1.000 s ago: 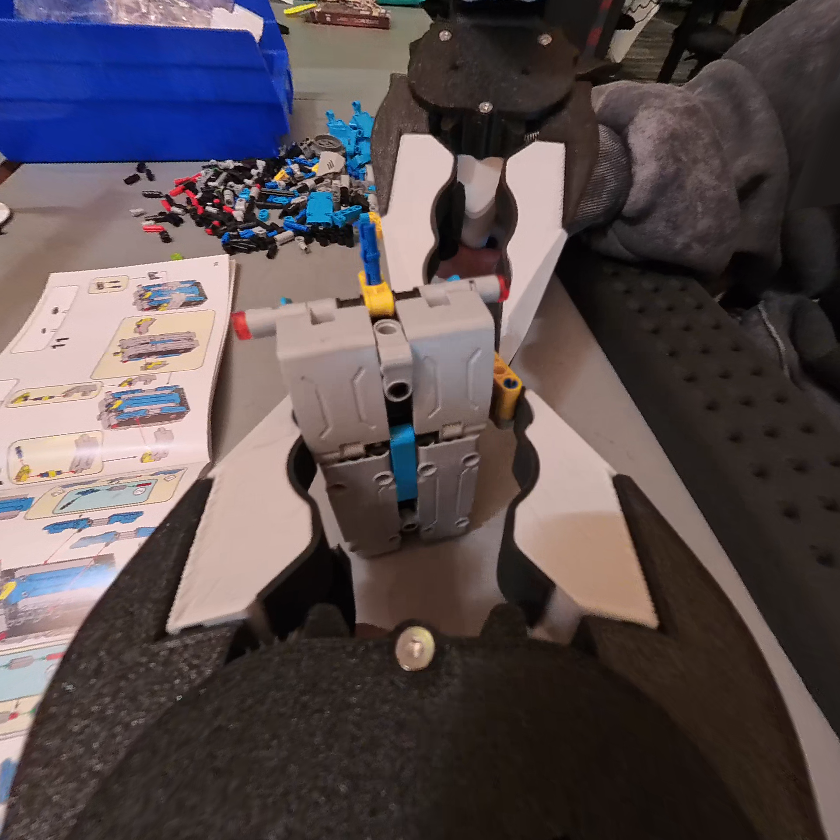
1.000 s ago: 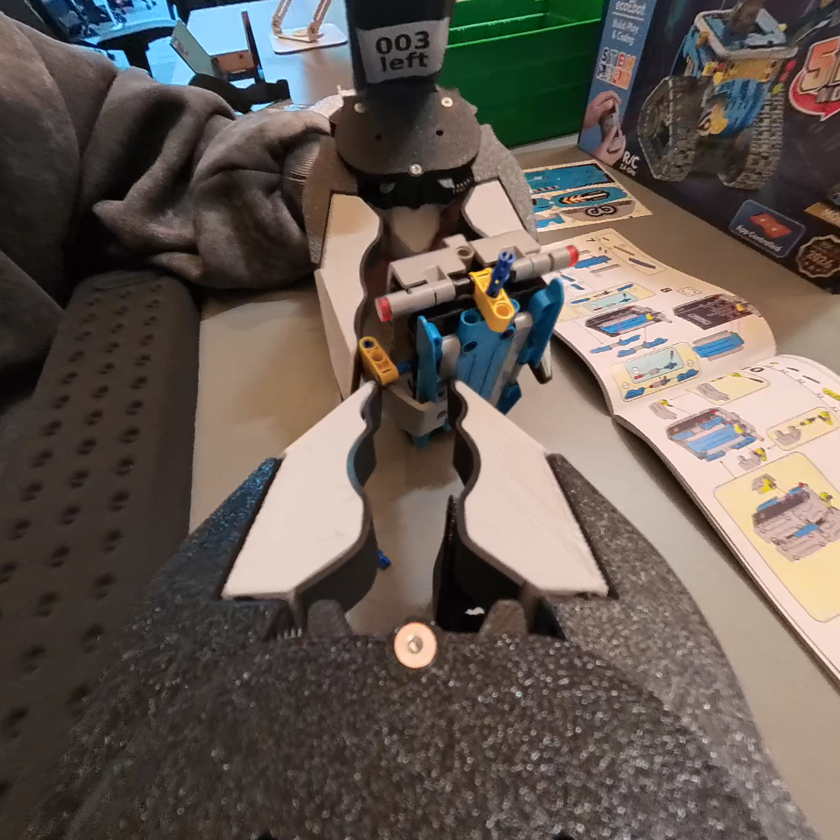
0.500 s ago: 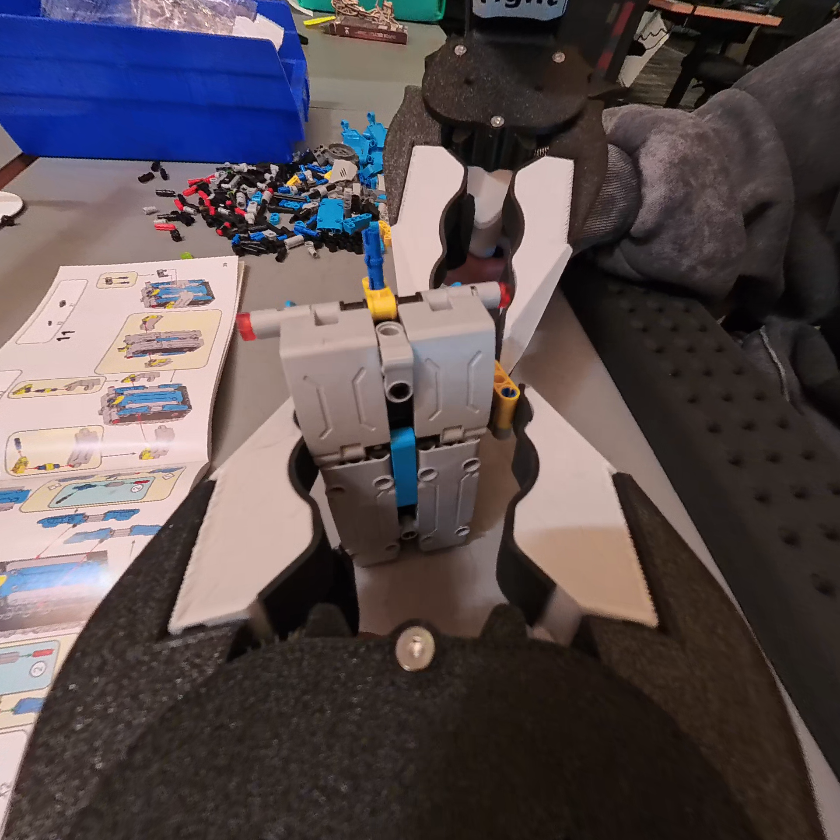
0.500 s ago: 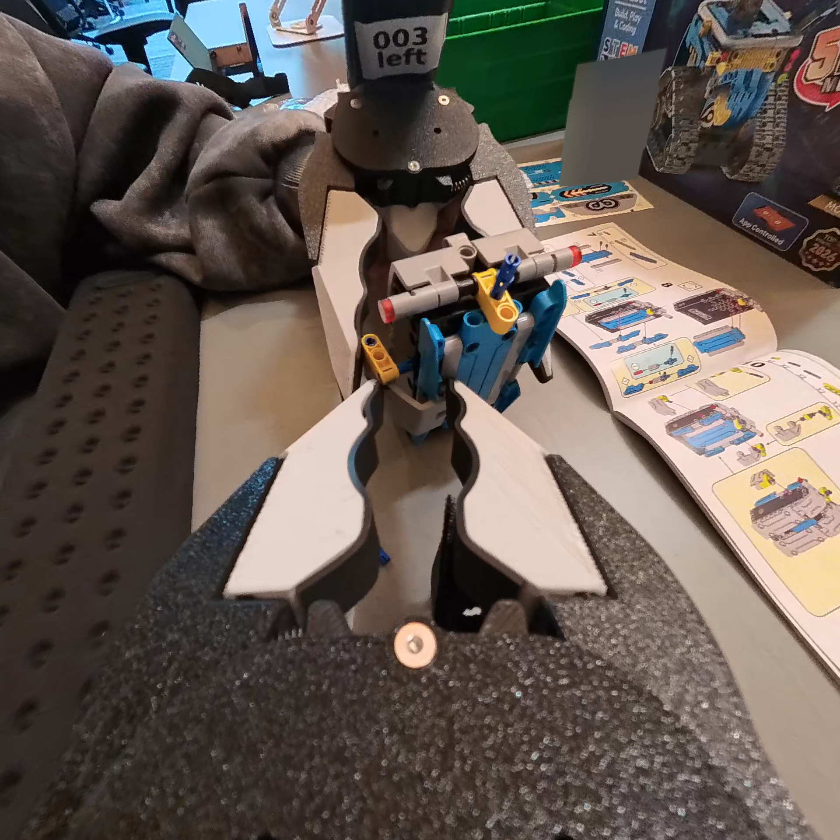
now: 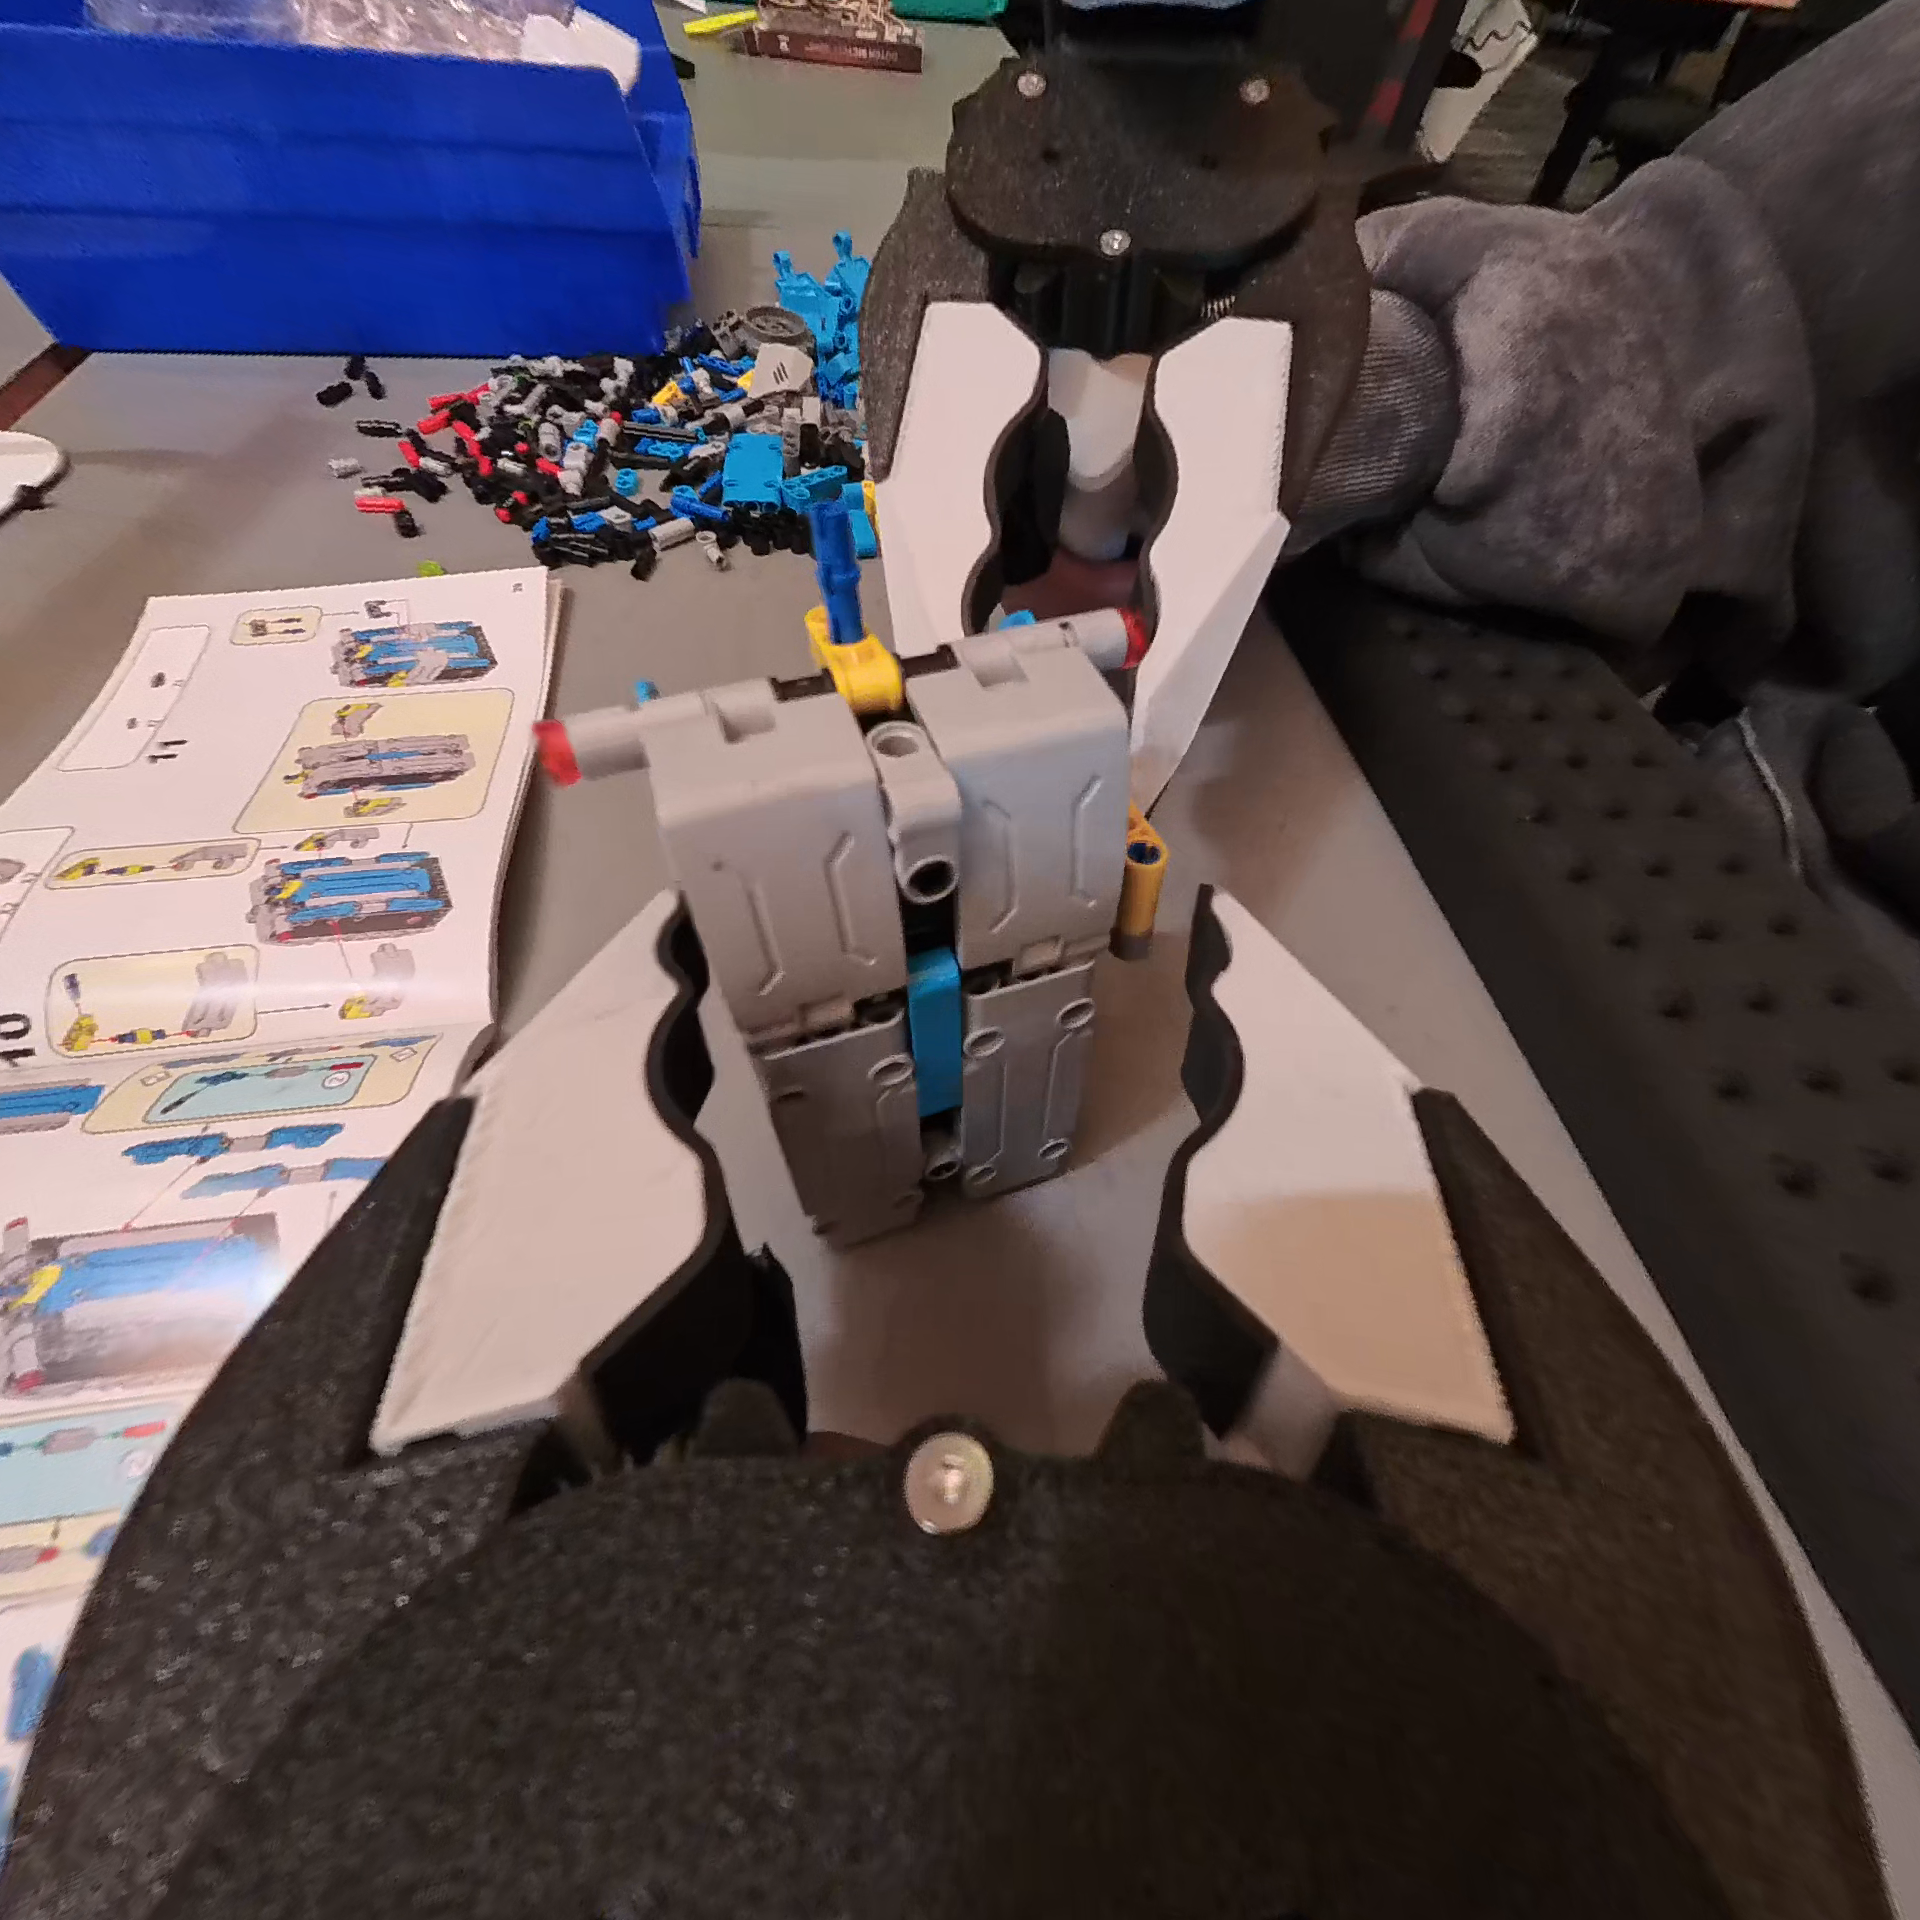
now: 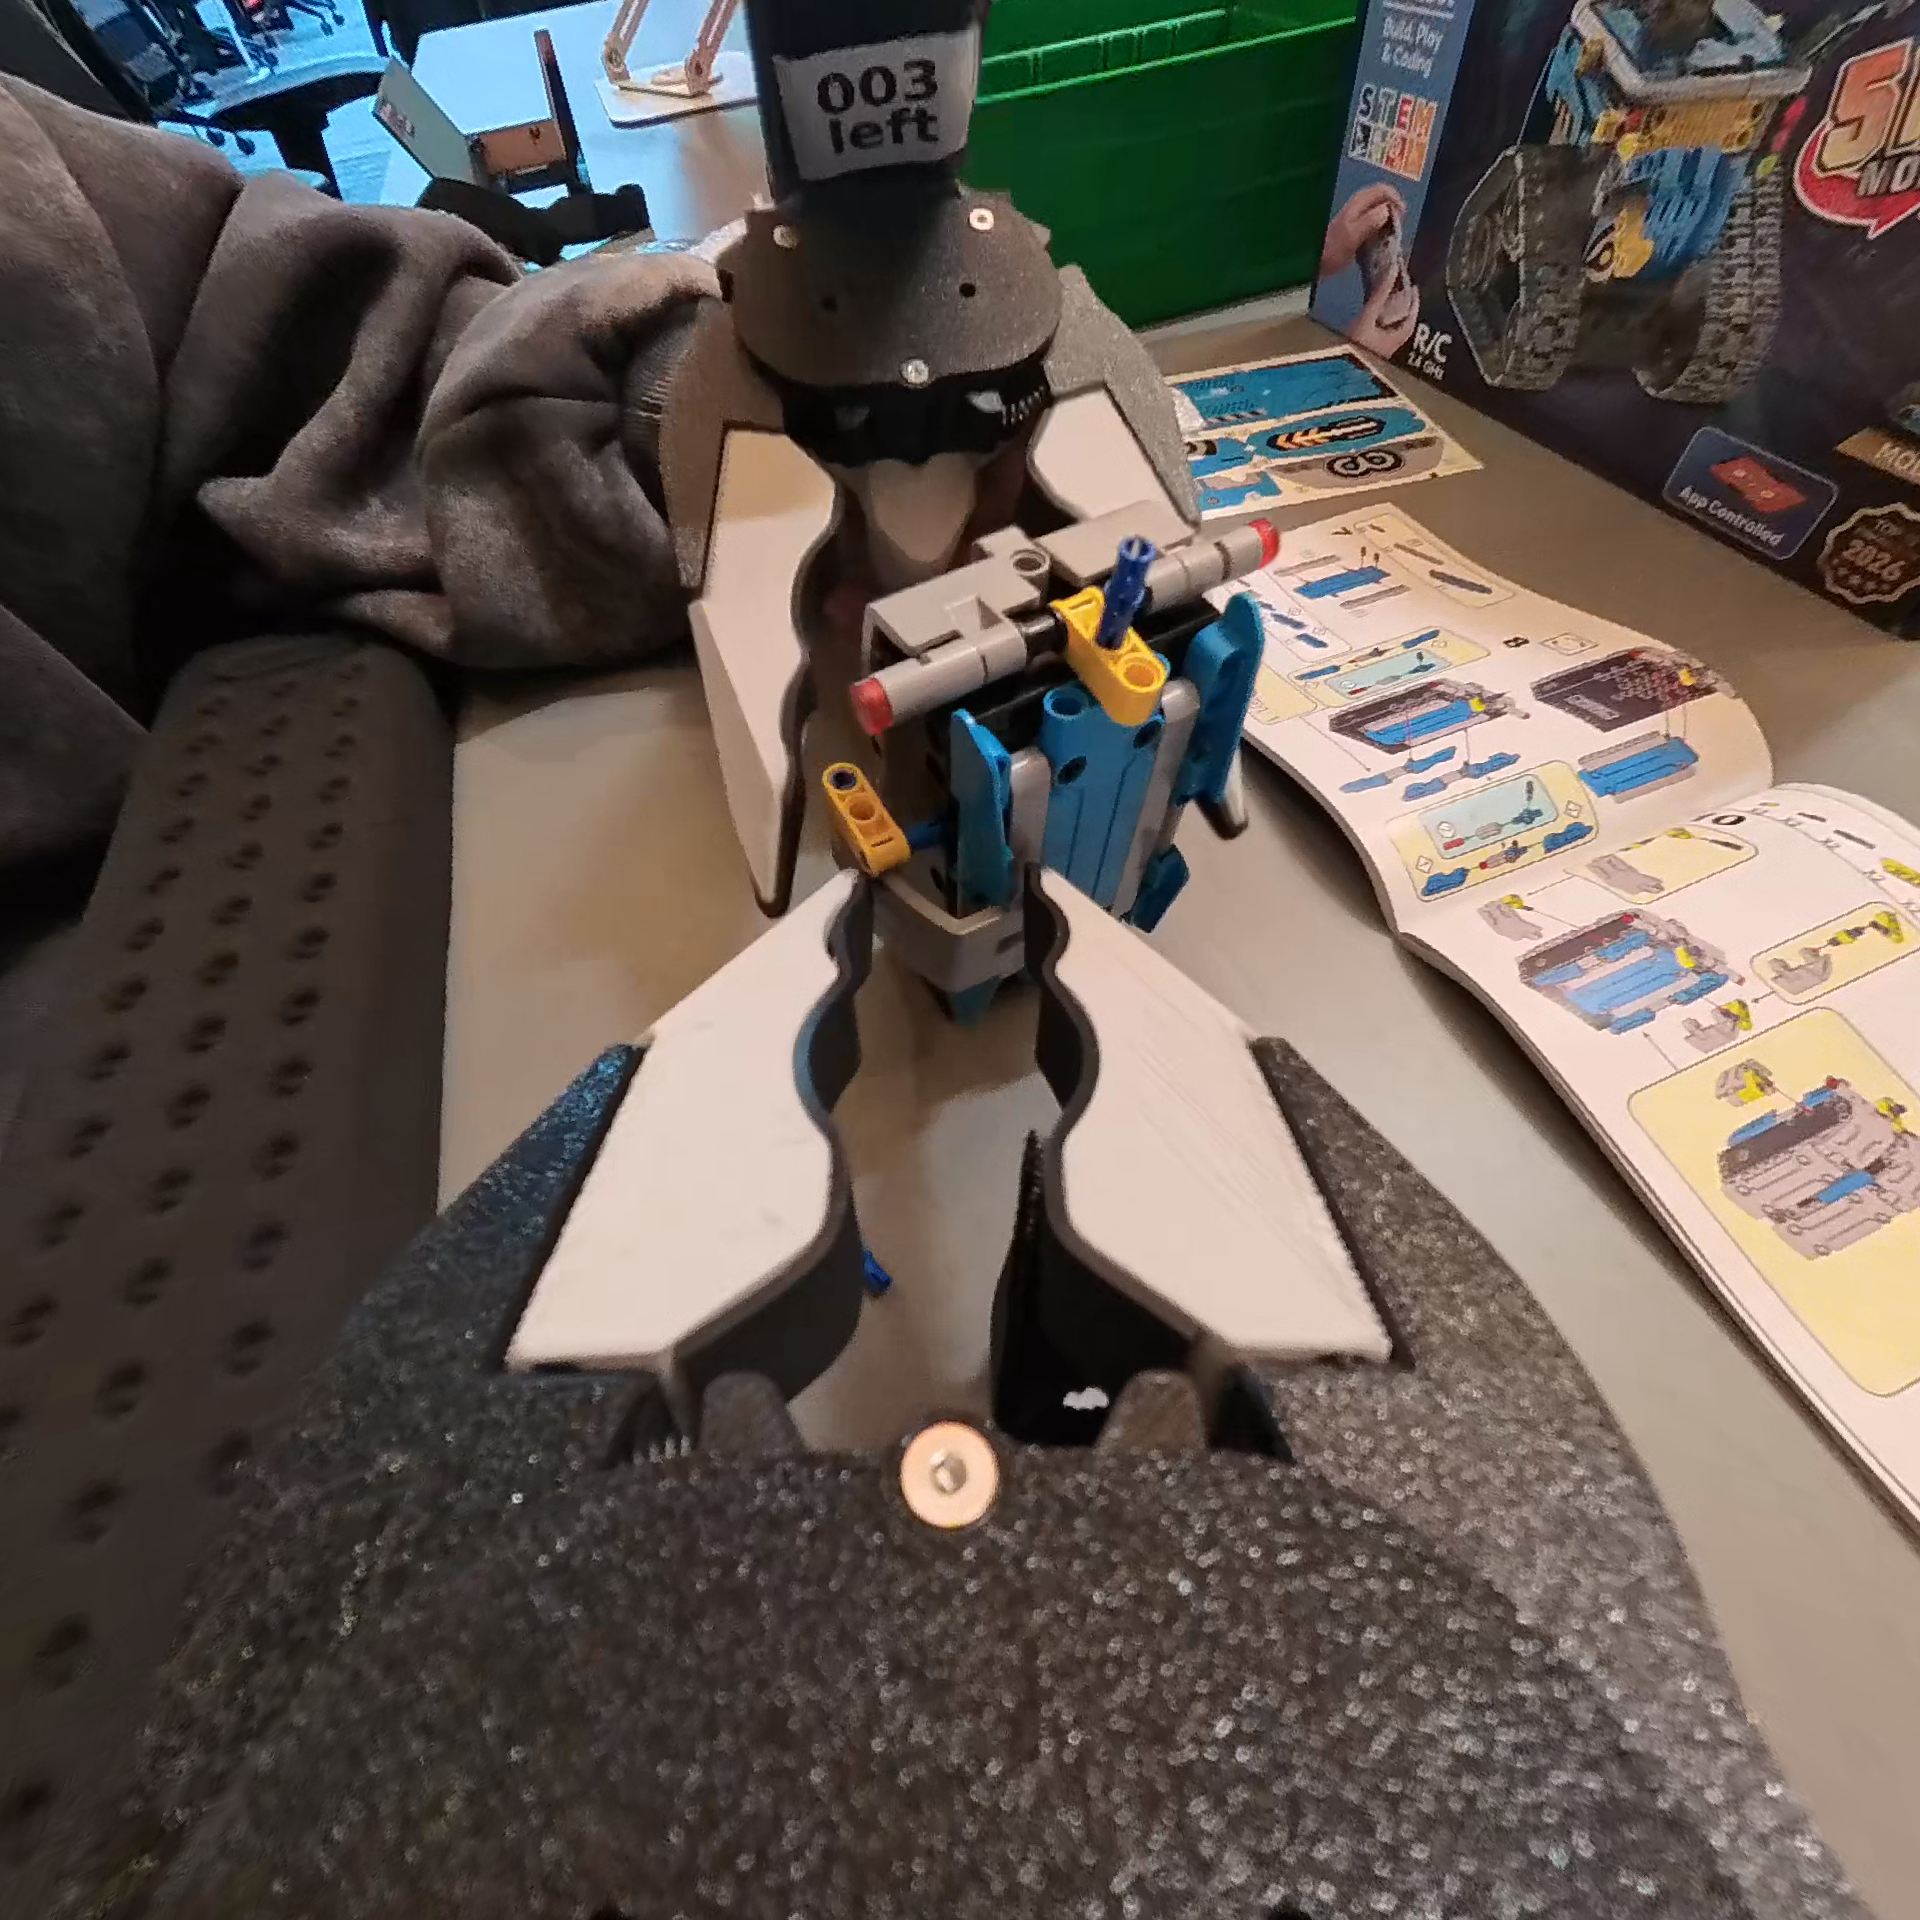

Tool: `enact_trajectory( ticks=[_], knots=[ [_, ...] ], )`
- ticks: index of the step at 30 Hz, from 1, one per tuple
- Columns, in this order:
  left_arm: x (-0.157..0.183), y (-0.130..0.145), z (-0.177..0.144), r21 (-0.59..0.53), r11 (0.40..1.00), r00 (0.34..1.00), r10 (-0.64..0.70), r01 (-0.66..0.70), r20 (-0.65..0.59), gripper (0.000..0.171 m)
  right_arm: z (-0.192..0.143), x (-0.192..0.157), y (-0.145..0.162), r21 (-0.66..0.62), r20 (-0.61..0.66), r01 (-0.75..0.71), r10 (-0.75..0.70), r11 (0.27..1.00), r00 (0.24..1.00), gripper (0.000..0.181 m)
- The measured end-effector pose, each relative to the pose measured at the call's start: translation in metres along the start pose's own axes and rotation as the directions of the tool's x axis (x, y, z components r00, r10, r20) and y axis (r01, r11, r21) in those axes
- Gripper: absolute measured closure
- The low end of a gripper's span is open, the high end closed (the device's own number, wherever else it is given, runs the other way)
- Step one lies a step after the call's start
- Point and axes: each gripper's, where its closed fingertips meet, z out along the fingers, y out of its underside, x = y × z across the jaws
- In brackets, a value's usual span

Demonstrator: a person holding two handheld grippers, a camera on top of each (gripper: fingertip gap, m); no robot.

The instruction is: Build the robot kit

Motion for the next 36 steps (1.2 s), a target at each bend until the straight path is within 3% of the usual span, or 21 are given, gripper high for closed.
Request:
enact_trajectory(
  ticks=[8,11,13,15,21,26,30,36],
  knots=[
    [-0.007,-0.008,-0.032,0.063,0.998,0.991,-0.027,0.019,0.13,0.085,0.001,-0.001,0.001,-0.006,-0.002,0.003,-0.003,1.0,1.0,0.152],
    [0.004,-0.013,-0.047,0.098,0.995,0.979,-0.033,0.013,0.201,0.101,0.001,0.0,0.001,-0.005,-0.007,0.004,-0.004,1.0,1.0,0.152],
    [0.017,-0.019,-0.052,0.13,0.991,0.967,-0.007,-0.027,0.255,0.126,0.001,0.0,0.001,-0.004,-0.004,0.0,0.0,1.0,1.0,0.152],
    [0.037,-0.022,-0.046,0.145,0.989,0.973,-0.005,-0.029,0.23,0.138,0.002,-0.001,0.001,-0.007,-0.004,0.005,-0.005,1.0,1.0,0.152],
    [0.04,-0.013,-0.032,0.08,0.997,0.954,-0.017,-0.008,0.301,0.143,0.002,0.001,0.001,-0.008,-0.01,0.002,-0.002,1.0,1.0,0.152],
    [0.05,-0.006,-0.029,0.055,0.998,0.963,-0.02,0.006,0.268,0.151,0.002,0.0,0.001,-0.008,-0.01,0.003,-0.004,1.0,1.0,0.152],
    [0.044,0.002,-0.023,0.016,0.999,0.951,-0.037,0.034,0.307,0.139,0.003,-0.003,0.001,-0.007,0.0,0.005,-0.005,1.0,1.0,0.152],
    [0.041,0.001,-0.022,0.036,0.999,0.947,-0.042,0.033,0.32,0.146,0.008,-0.01,-0.002,-0.007,-0.002,0.032,-0.032,0.999,1.0,0.157]
  ],
)
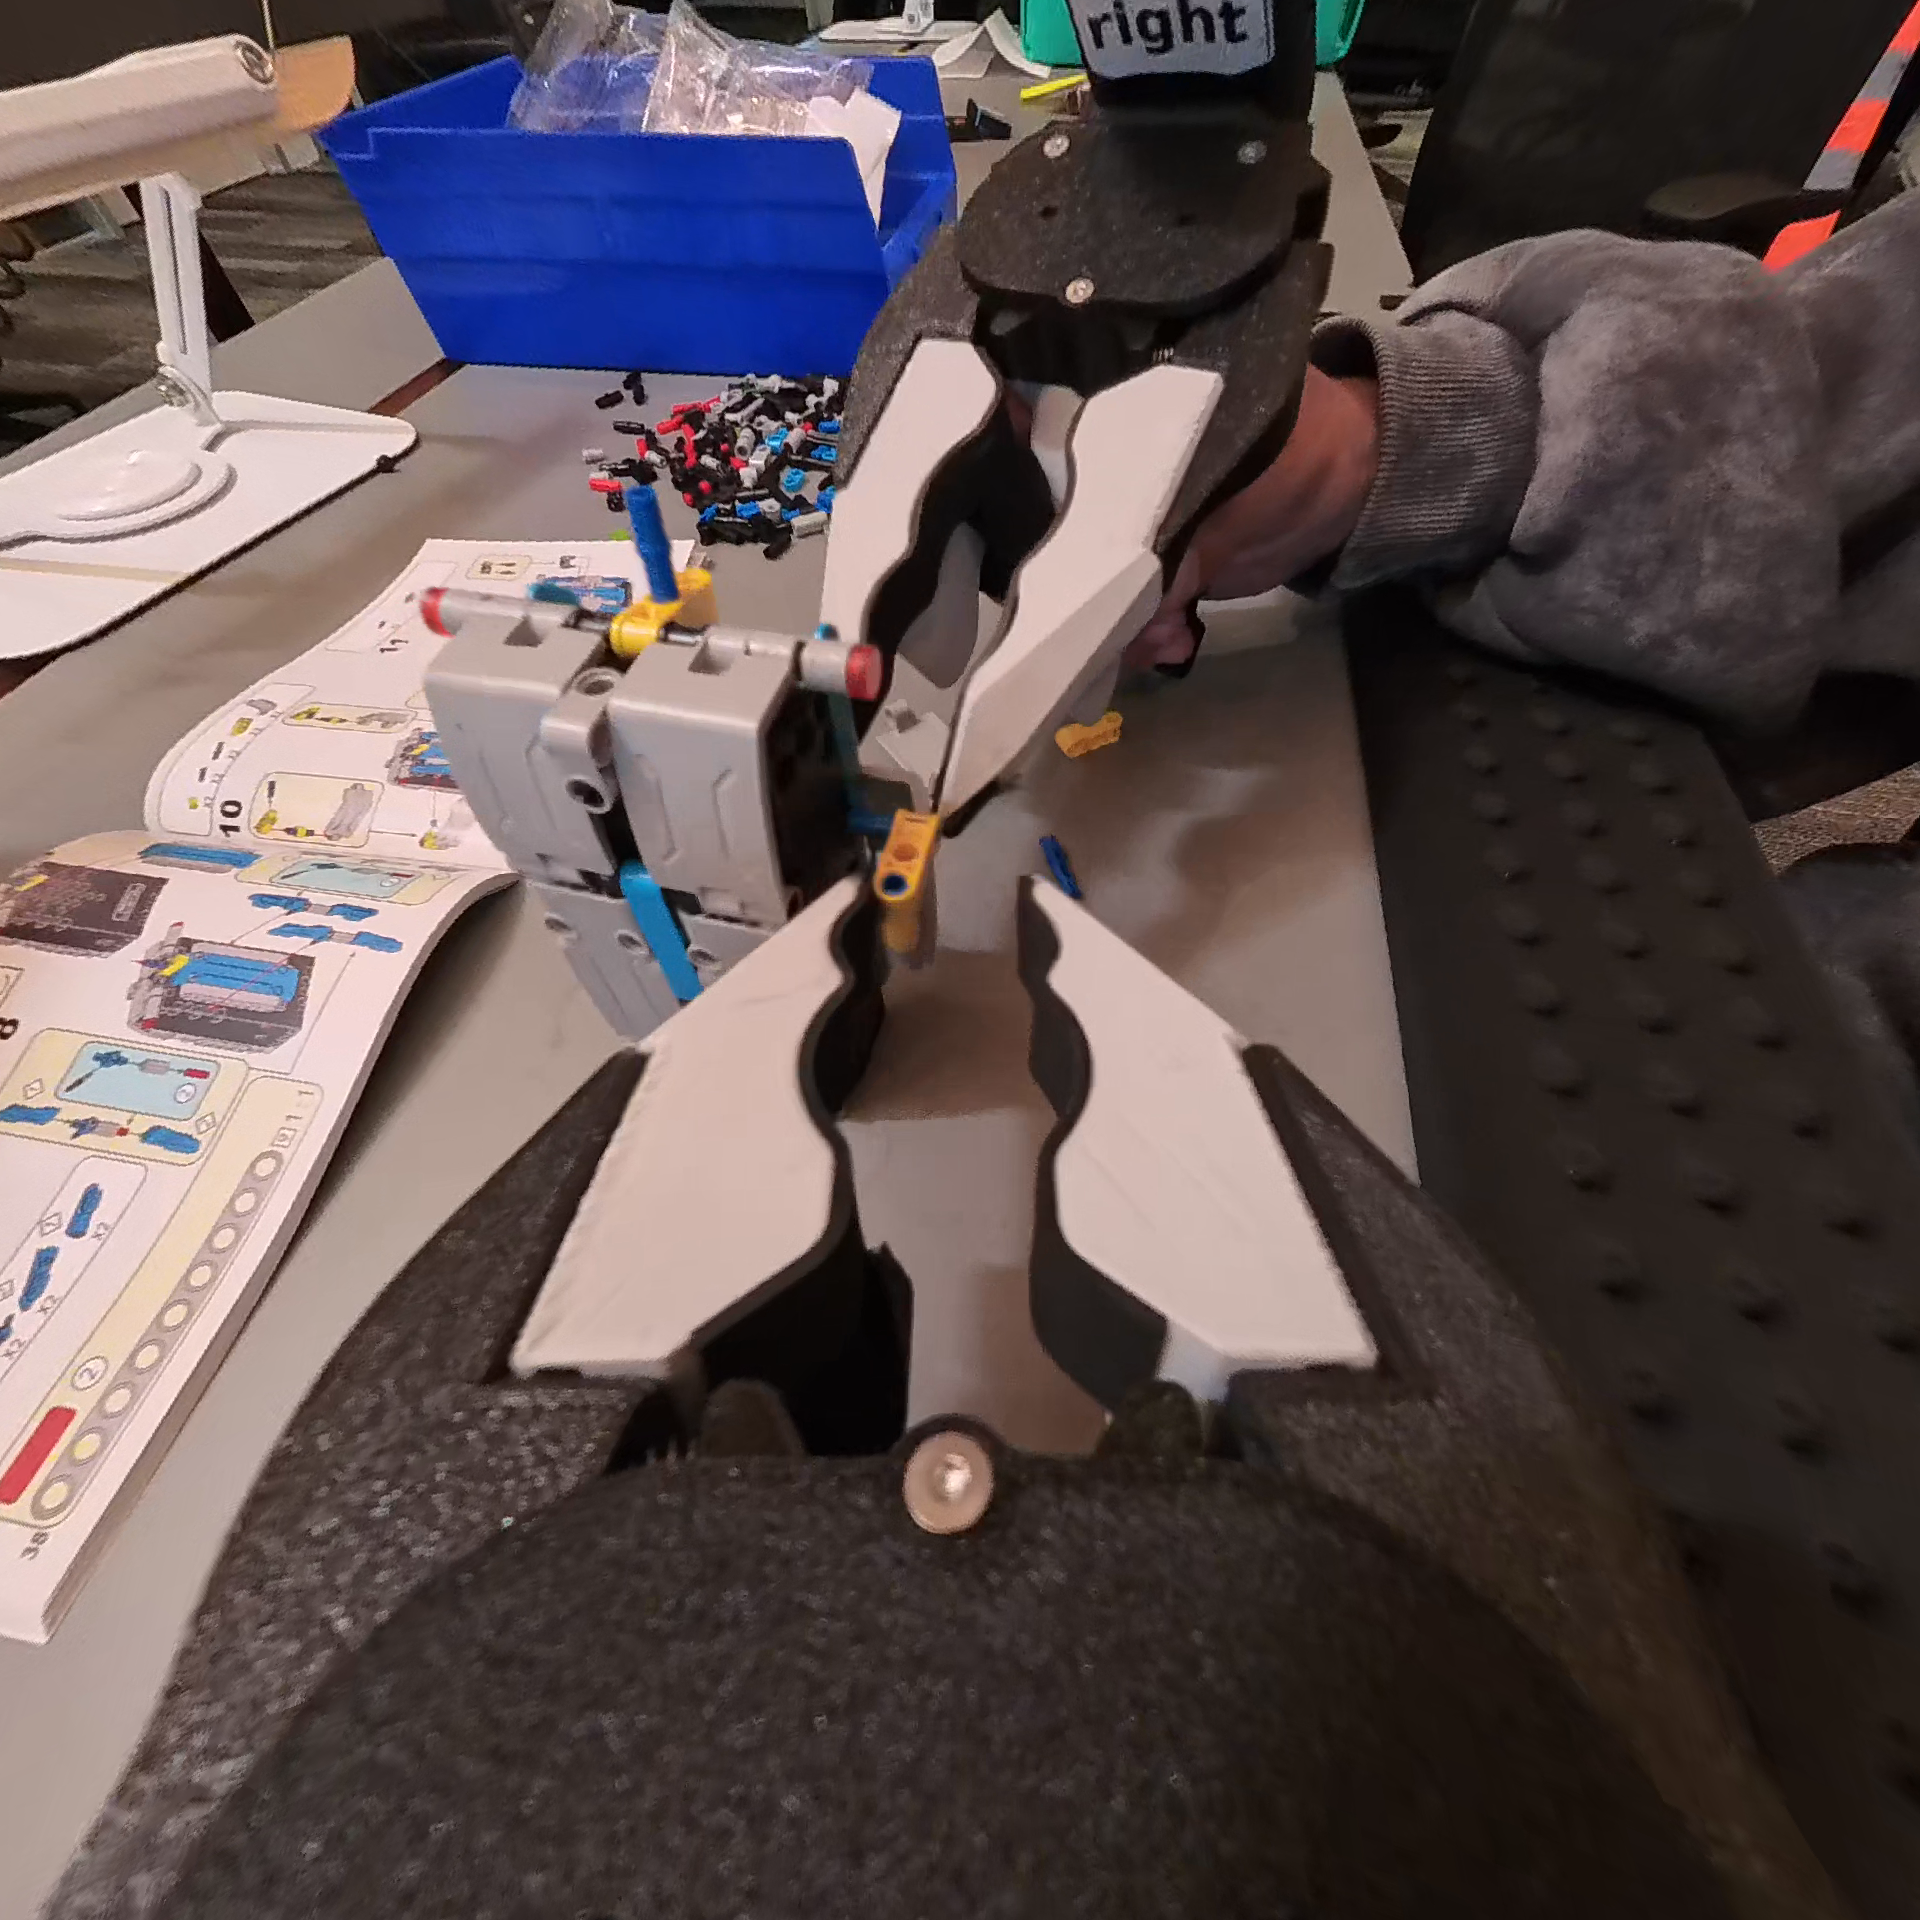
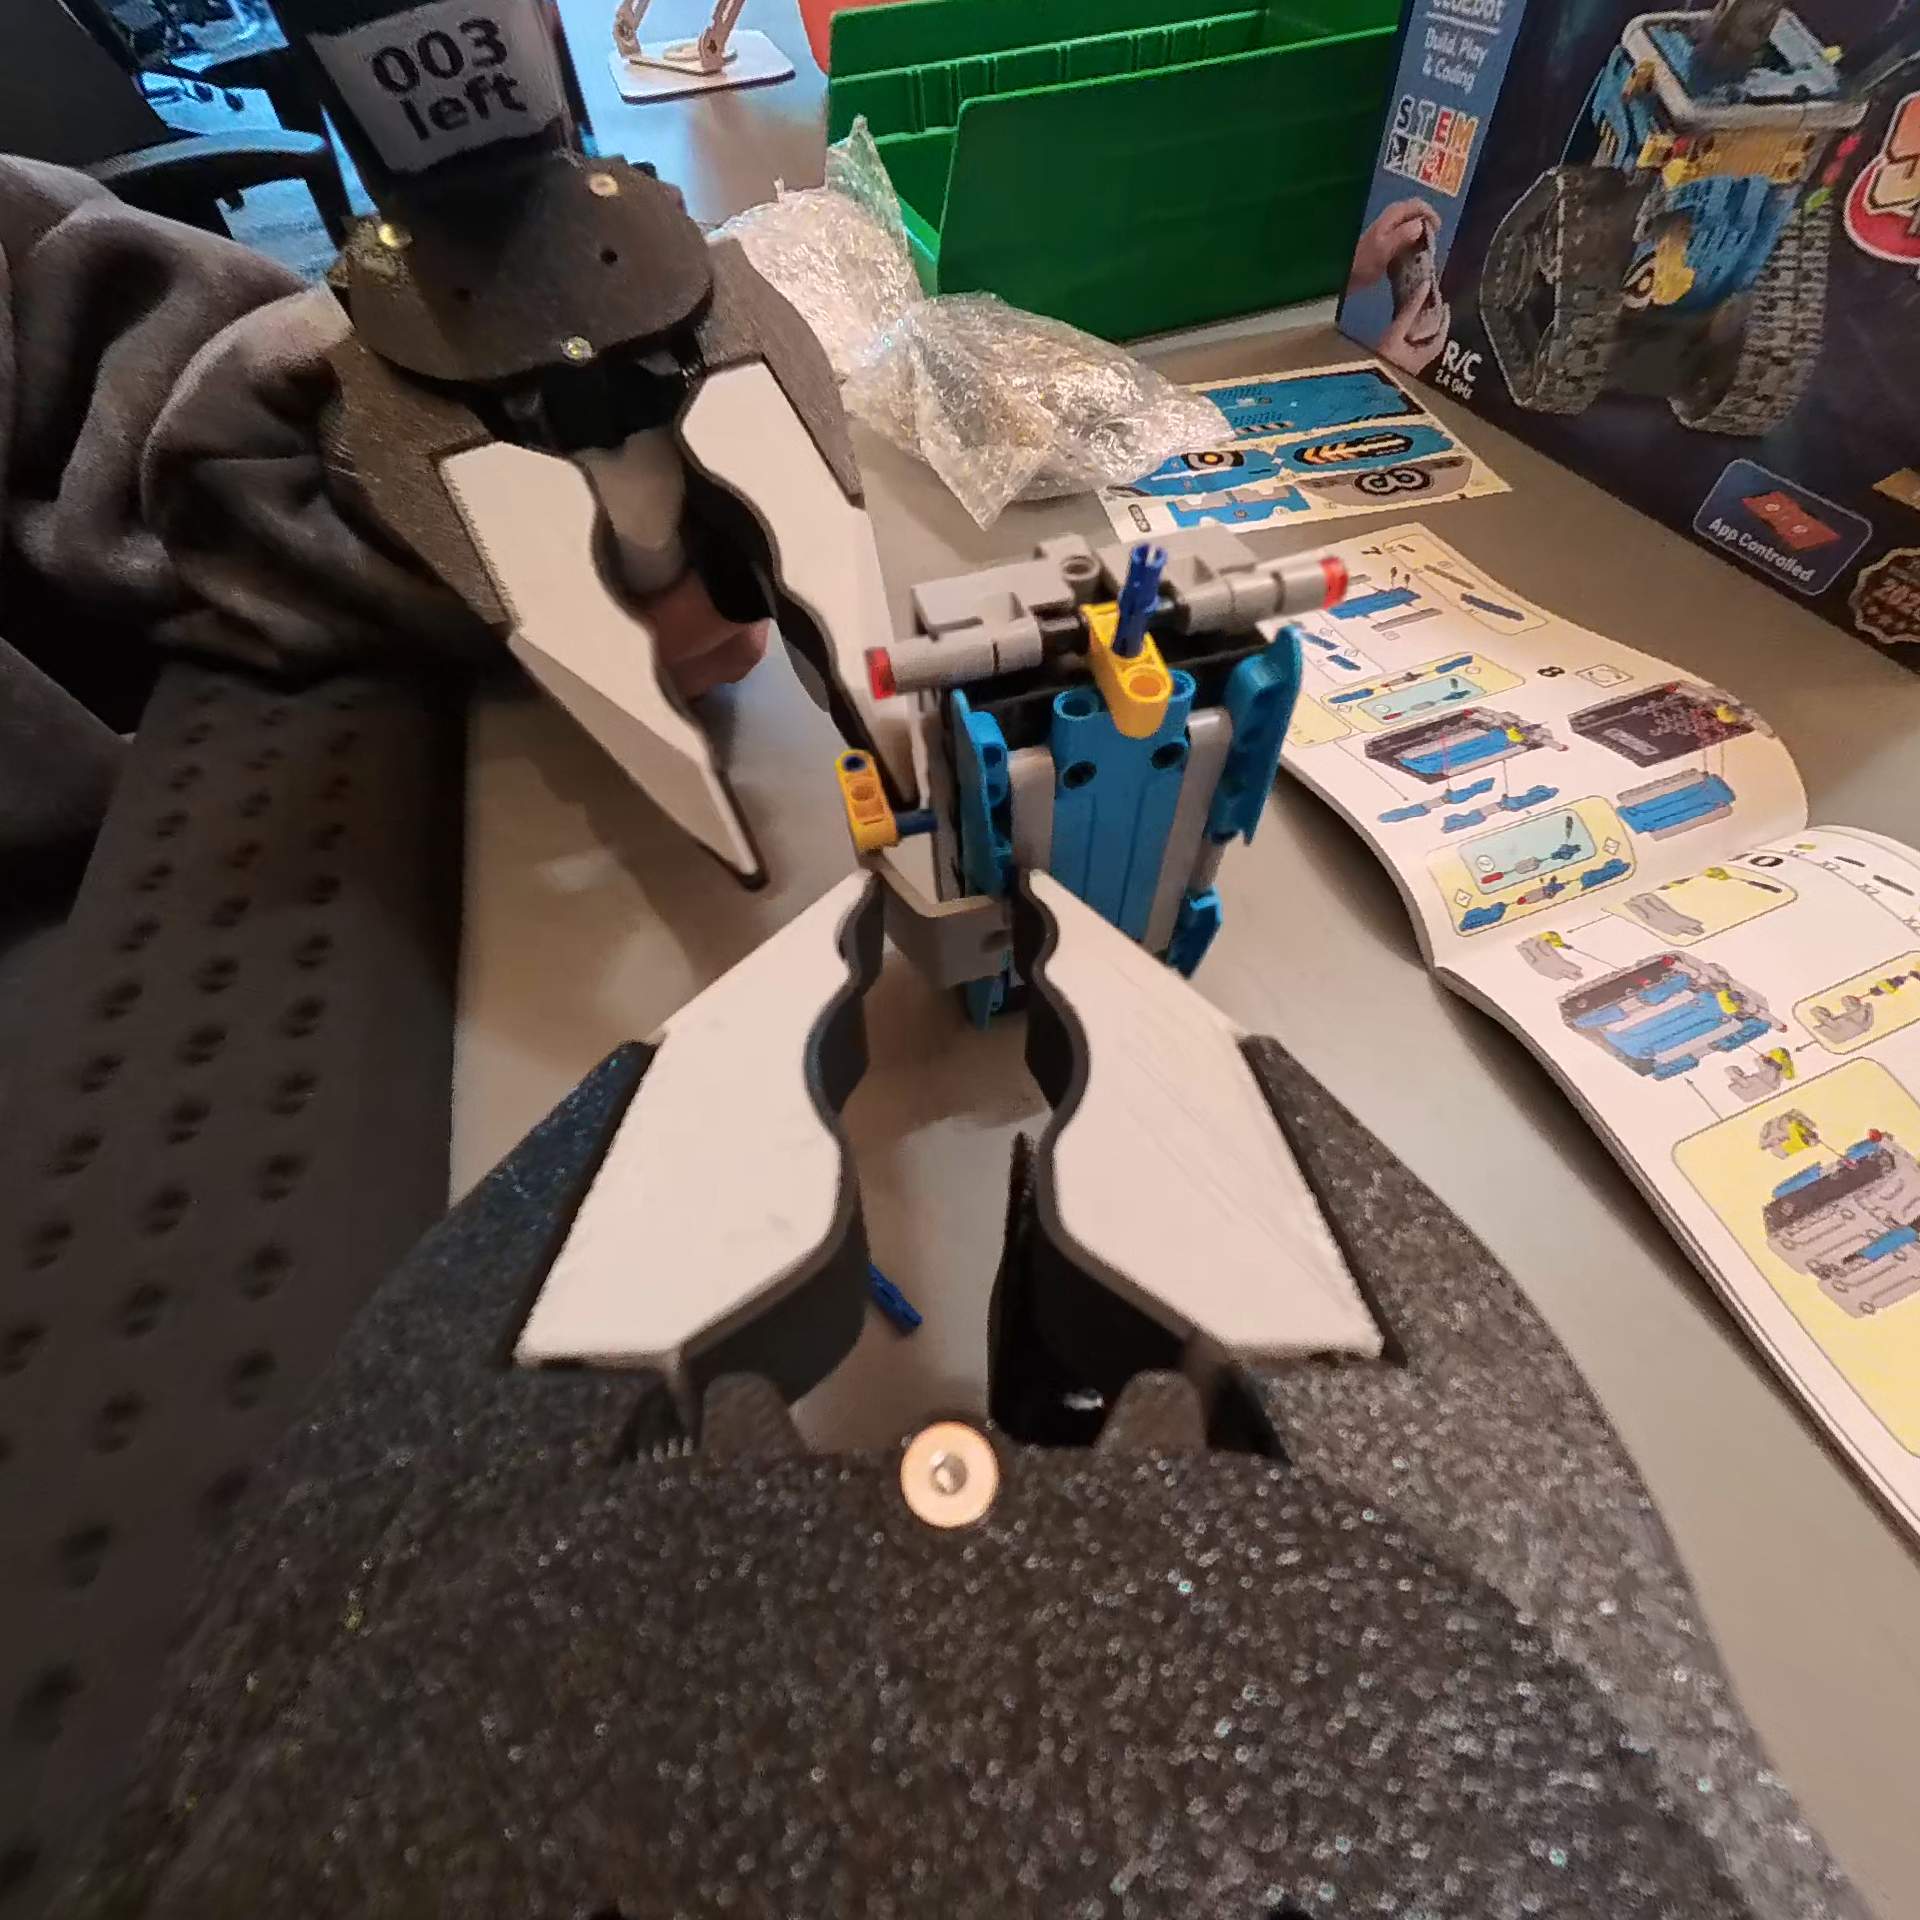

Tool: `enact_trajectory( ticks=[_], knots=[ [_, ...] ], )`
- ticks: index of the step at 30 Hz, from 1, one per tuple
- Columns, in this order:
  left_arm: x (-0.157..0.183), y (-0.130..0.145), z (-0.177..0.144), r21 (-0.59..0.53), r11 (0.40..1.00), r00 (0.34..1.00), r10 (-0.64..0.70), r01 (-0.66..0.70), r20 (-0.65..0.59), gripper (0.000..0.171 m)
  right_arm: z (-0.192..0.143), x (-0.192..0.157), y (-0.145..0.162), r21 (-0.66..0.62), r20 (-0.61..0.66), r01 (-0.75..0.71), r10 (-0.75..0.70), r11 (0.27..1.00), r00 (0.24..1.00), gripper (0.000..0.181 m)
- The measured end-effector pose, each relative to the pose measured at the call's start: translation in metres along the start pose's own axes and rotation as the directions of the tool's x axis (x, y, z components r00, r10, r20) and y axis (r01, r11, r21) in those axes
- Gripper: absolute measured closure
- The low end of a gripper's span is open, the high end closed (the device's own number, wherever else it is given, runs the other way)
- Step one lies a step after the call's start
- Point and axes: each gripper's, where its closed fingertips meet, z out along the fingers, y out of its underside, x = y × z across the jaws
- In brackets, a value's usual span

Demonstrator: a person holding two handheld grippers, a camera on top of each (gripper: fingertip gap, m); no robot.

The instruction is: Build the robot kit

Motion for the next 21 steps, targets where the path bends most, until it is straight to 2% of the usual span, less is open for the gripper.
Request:
enact_trajectory(
  ticks=[3,7,9,11,13,15,16,19,21],
  knots=[
    [-0.005,0.003,0.002,-0.01,1.0,1.0,0.012,-0.011,0.028,0.164,0.002,-0.001,0.001,-0.009,0.01,-0.007,0.007,1.0,1.0,0.156],
    [-0.004,0.003,0.001,0.007,1.0,1.0,-0.023,0.023,-0.015,0.165,-0.002,0.002,0.0,0.001,-0.002,-0.012,0.012,1.0,1.0,0.155],
    [-0.002,0.001,0.0,0.013,0.999,0.997,-0.048,0.049,-0.054,0.165,-0.007,0.008,-0.001,0.013,-0.021,-0.009,0.01,1.0,1.0,0.148],
    [0.0,0.001,-0.002,0.014,0.997,0.993,-0.075,0.076,-0.094,0.165,-0.016,0.014,-0.01,0.059,-0.04,-0.01,0.012,0.998,0.999,0.128],
    [0.0,0.001,-0.003,0.015,0.994,0.988,-0.102,0.105,-0.119,0.165,-0.02,0.021,-0.019,0.12,-0.022,-0.05,0.053,0.991,0.998,0.095],
    [-0.001,0.0,-0.004,0.017,0.993,0.983,-0.115,0.119,-0.142,0.165,-0.01,0.025,-0.018,0.111,0.033,-0.083,0.08,0.99,0.996,0.062],
    [-0.002,0.0,-0.004,0.015,0.994,0.984,-0.106,0.109,-0.144,0.165,-0.004,0.028,-0.016,0.091,0.046,-0.082,0.078,0.993,0.996,0.057],
    [-0.004,0.002,-0.005,0.003,0.997,0.987,-0.081,0.082,-0.142,0.165,0.011,0.019,-0.023,0.089,0.132,-0.041,0.029,0.995,0.991,0.061],
    [-0.003,0.001,-0.007,0.012,0.997,0.985,-0.076,0.079,-0.153,0.165,0.021,0.016,-0.024,0.063,0.147,-0.005,-0.005,0.998,0.989,0.066]
  ],
)
